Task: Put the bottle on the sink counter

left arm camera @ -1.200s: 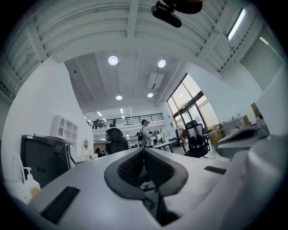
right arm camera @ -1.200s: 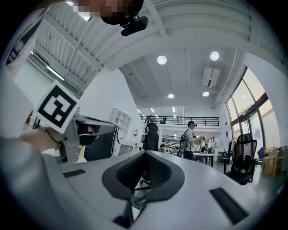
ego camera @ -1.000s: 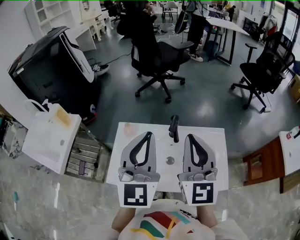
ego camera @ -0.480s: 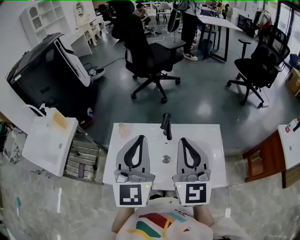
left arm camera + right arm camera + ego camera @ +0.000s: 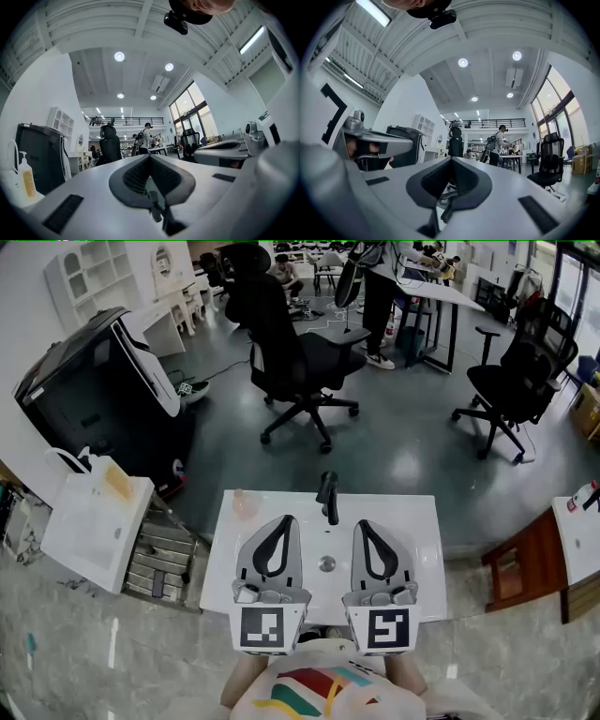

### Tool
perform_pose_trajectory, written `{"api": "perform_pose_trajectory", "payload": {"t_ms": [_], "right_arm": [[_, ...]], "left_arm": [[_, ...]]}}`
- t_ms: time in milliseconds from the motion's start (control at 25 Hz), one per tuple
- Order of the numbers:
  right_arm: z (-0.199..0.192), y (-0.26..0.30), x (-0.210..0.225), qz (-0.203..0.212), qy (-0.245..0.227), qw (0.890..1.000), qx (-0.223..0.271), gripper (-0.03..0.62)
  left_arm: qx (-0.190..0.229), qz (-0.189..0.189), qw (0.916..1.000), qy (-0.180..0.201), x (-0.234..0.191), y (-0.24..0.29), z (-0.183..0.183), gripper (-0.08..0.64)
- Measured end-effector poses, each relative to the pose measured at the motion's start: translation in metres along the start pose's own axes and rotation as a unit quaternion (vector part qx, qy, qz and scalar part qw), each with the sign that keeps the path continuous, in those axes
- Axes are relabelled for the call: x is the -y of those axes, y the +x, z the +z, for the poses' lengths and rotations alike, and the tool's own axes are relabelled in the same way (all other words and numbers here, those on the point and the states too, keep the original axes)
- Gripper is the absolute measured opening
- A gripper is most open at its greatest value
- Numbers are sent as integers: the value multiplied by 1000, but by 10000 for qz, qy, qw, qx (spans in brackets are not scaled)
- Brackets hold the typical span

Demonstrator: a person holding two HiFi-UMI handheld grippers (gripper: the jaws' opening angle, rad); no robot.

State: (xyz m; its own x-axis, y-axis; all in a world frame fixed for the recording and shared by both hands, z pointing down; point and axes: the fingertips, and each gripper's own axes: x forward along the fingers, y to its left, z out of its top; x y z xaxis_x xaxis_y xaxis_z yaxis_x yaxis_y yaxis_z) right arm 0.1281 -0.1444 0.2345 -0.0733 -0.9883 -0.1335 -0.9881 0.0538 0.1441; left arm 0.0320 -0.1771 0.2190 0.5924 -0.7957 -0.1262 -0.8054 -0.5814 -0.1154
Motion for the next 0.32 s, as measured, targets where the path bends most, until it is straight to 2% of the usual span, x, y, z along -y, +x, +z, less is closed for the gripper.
{"api": "perform_pose_trajectory", "payload": {"t_ms": [320], "right_arm": [[0, -1, 4, 38, -76, 10000, 7, 12]], "left_arm": [[-47, -82, 9999, -64, 12, 2, -1, 17]]}}
